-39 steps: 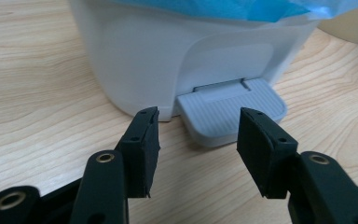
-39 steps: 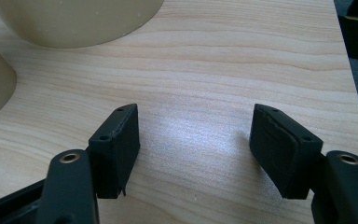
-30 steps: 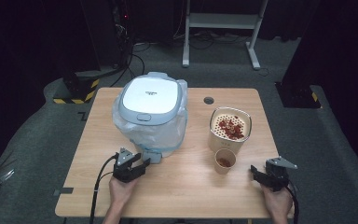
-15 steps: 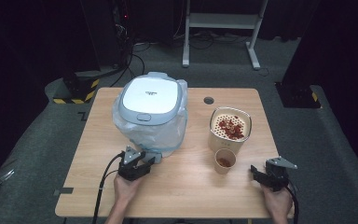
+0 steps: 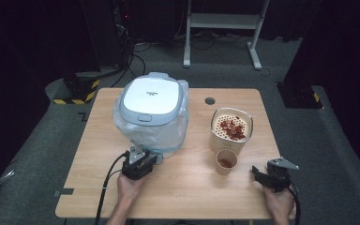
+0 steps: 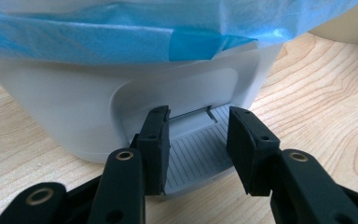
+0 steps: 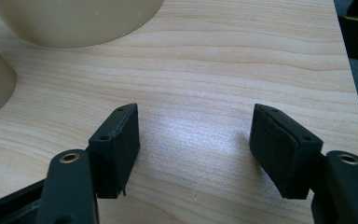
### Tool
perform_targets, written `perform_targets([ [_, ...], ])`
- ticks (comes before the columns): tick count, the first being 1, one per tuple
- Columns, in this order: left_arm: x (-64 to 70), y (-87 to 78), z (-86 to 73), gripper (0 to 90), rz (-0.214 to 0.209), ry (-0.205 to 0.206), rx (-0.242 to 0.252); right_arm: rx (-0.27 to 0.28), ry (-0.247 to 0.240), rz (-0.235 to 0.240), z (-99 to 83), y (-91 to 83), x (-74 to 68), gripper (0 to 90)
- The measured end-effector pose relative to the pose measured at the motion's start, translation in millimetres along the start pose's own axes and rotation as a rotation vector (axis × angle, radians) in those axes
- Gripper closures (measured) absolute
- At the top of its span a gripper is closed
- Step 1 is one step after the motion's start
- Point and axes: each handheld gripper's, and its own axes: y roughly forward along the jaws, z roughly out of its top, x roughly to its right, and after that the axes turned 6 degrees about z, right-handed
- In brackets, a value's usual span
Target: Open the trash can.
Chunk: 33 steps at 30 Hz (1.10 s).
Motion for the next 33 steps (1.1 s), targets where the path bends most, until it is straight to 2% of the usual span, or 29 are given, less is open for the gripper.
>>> perform_targets([
  [14, 1.3, 1.2, -4.8, 61.0, -0.003, 0.000, 0.022, -0.002, -0.003, -0.001, 0.0, 0.0, -0.1, 33.4],
  [33, 2.8, 3.3, -8.5, 61.1, 0.008, 0.016, 0.017, 0.000, -0.004, -0.001, 0.0, 0.1, 0.0, 33.4],
])
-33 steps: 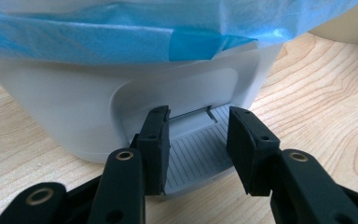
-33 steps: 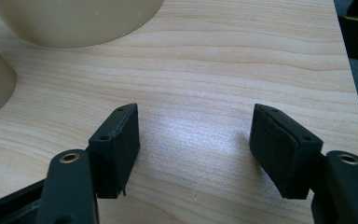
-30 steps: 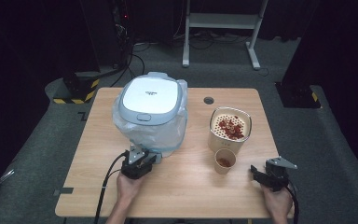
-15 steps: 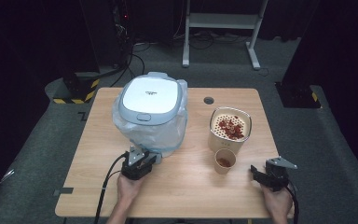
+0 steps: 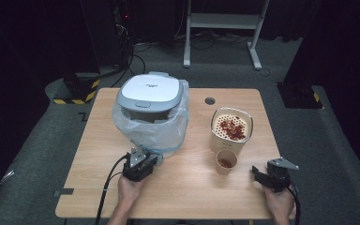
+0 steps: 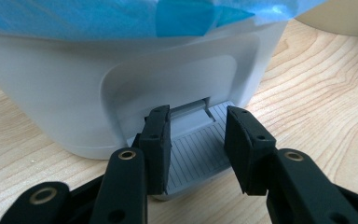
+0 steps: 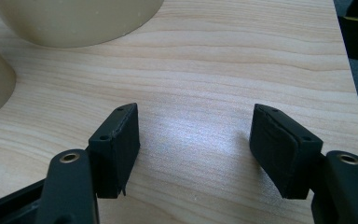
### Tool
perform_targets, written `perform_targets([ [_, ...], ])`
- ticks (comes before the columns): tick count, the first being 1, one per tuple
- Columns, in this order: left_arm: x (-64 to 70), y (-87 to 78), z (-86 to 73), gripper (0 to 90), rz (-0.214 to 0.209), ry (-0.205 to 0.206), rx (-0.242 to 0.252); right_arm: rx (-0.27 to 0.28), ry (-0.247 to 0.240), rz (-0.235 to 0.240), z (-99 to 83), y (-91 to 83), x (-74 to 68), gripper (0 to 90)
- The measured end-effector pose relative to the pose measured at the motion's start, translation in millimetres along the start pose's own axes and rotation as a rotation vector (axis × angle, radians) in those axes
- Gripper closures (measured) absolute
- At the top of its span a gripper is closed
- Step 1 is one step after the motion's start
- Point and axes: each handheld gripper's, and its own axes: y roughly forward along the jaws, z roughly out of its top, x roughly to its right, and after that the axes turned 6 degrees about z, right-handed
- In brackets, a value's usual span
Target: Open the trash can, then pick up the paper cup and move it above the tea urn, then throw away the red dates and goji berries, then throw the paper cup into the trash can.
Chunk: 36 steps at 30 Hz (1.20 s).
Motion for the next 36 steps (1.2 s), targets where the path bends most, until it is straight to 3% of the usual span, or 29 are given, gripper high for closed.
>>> perform_targets([
  [16, 4.0, 4.2, -1.0, 61.3, 0.017, 0.030, -0.036, -0.003, 0.000, 0.002, 0.1, -0.2, -0.2, 33.3],
  [32, 4.3, 3.9, -0.9, 61.3, 0.021, 0.033, -0.042, -0.004, -0.010, 0.016, -0.5, -1.0, 1.4, 33.5],
  [36, 4.2, 3.9, -0.9, 61.3, 0.020, 0.031, -0.041, -0.009, 0.002, 0.012, -1.5, -1.9, 1.1, 25.0],
])
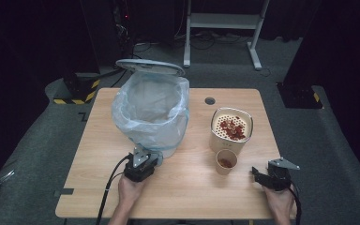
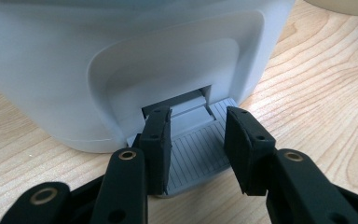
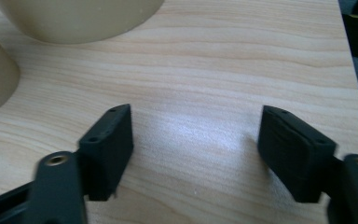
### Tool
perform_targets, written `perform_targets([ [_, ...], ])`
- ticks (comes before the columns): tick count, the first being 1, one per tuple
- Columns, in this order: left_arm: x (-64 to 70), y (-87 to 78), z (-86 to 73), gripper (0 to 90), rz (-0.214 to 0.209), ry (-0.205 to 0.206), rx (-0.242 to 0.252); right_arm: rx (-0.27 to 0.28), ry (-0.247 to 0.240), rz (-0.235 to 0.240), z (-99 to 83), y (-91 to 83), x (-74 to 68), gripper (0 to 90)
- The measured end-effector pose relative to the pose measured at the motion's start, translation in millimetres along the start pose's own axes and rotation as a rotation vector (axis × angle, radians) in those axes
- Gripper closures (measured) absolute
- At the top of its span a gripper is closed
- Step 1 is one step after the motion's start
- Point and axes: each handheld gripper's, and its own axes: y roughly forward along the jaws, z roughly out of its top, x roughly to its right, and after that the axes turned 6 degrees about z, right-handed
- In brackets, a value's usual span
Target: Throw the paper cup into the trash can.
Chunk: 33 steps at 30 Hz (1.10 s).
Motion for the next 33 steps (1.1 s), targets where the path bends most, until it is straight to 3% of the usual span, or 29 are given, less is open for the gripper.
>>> perform_targets([
  [7, -0.1, 0.1, -0.1, 61.3, 0.001, -0.002, 0.002, 0.052, -0.025, 0.036, -11.4, -13.6, -11.6, 27.6],
  [13, 0.0, 0.0, -0.2, 61.3, -0.001, -0.004, 0.002, 0.099, -0.011, 0.084, -19.6, -24.0, -23.1, 27.4],
  [16, 0.0, 0.0, -0.2, 61.3, 0.000, -0.002, 0.002, 0.108, -0.044, 0.118, -22.3, -27.9, -34.8, 26.8],
  [25, 0.2, -0.1, -0.1, 61.3, 0.002, -0.002, 0.001, 0.107, -0.085, 0.157, -23.4, -25.8, -49.7, 26.4],
  [33, 0.2, -0.2, -0.3, 61.3, 0.001, -0.007, 0.003, 0.128, -0.127, 0.230, -10.9, -20.1, -69.6, 25.2],
])
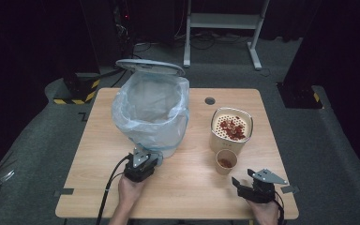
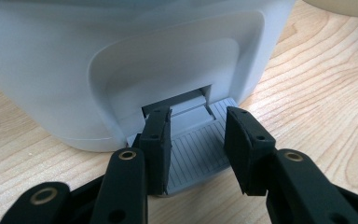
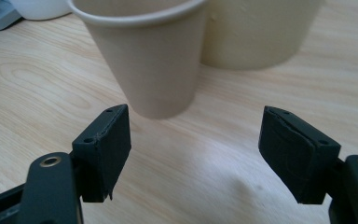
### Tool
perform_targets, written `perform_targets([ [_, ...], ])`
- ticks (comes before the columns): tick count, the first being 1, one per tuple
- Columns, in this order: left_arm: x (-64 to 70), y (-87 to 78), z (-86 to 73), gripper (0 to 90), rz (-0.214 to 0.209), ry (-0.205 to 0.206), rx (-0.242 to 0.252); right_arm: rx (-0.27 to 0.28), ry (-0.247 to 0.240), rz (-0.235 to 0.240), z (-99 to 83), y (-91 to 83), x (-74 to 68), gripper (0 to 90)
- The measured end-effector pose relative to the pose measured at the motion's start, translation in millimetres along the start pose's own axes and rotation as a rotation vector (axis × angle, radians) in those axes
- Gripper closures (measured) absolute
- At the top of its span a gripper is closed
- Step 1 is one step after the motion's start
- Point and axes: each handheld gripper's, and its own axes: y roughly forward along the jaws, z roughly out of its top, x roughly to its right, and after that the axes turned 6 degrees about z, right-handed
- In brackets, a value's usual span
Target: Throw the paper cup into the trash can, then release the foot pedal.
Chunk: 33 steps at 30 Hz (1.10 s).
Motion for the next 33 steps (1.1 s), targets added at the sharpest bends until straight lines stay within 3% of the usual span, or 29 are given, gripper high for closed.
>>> perform_targets([
  [8, 1.2, -0.1, 0.1, 61.1, 0.007, 0.008, -0.002, 0.011, -0.020, 0.027, 7.2, 13.7, -6.7, 25.2],
  [17, 1.0, 0.0, 0.1, 61.0, 0.006, 0.009, -0.001, 0.013, -0.011, 0.046, 13.0, 26.5, -9.6, 23.1],
  [33, 1.2, 0.1, 0.0, 61.0, 0.007, 0.007, 0.001, -0.024, -0.025, 0.059, 26.4, 48.5, -11.6, 23.7],
])
